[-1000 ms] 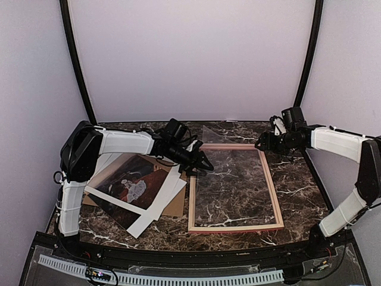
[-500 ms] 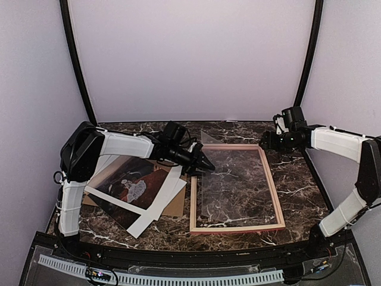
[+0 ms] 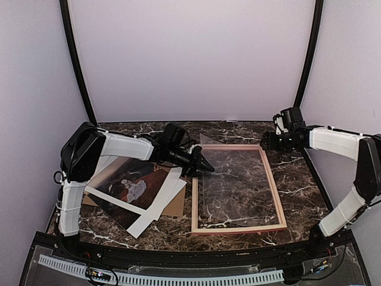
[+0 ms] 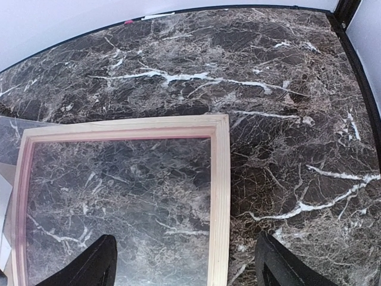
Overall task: Put the photo into the frame
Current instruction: Pick up the glass panel from the frame body.
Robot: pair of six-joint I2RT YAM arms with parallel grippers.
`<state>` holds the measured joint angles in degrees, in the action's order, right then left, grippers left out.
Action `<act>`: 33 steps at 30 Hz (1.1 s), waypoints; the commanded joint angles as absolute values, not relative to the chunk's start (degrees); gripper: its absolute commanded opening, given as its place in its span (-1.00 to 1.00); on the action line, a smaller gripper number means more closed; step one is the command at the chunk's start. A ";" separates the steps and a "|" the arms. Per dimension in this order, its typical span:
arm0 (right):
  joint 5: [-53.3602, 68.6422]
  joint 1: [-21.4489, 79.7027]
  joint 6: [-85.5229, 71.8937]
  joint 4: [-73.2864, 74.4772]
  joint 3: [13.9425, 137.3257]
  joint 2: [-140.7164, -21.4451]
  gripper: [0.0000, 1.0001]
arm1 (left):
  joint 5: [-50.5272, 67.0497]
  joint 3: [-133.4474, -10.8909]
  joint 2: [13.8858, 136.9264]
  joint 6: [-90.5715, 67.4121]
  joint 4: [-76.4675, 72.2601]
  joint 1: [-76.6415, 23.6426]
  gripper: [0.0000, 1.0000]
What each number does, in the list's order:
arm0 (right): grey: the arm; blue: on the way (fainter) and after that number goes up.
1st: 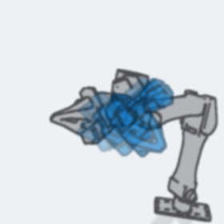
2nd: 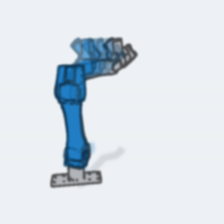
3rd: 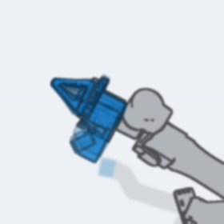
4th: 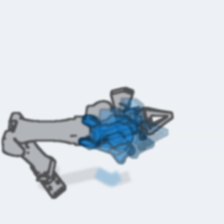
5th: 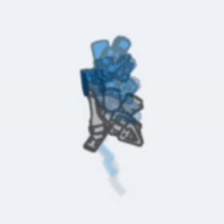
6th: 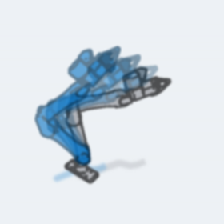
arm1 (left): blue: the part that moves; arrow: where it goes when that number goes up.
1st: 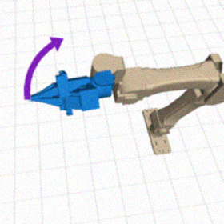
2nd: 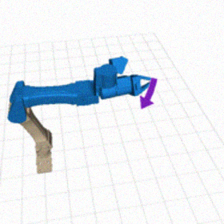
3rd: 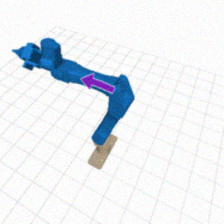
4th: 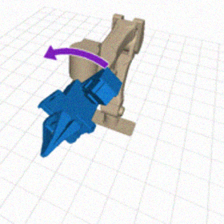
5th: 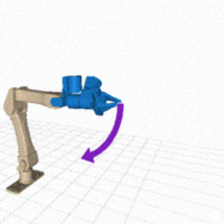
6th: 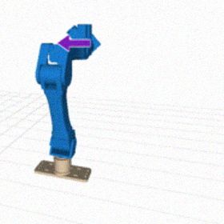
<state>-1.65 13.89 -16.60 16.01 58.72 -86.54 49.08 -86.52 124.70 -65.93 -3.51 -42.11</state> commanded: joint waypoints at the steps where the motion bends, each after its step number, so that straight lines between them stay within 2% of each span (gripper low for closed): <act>1: -3.61 14.24 -15.59 14.02 58.95 -89.21 0.62 | 51.20 -84.54 124.56 -67.74 -6.24 -43.10 -0.57; 17: -3.37 12.69 -15.36 14.98 62.40 -97.48 0.59 | 50.22 -84.02 124.19 -65.82 -4.75 -43.44 -0.63; 28: -0.60 11.19 -15.91 15.94 60.91 -92.50 0.59 | 51.10 -88.14 123.16 -63.71 -3.80 -43.50 -0.99; 33: -0.17 10.43 -16.23 17.51 59.76 -88.22 0.59 | 51.03 -91.20 122.26 -61.77 -2.70 -43.49 -1.00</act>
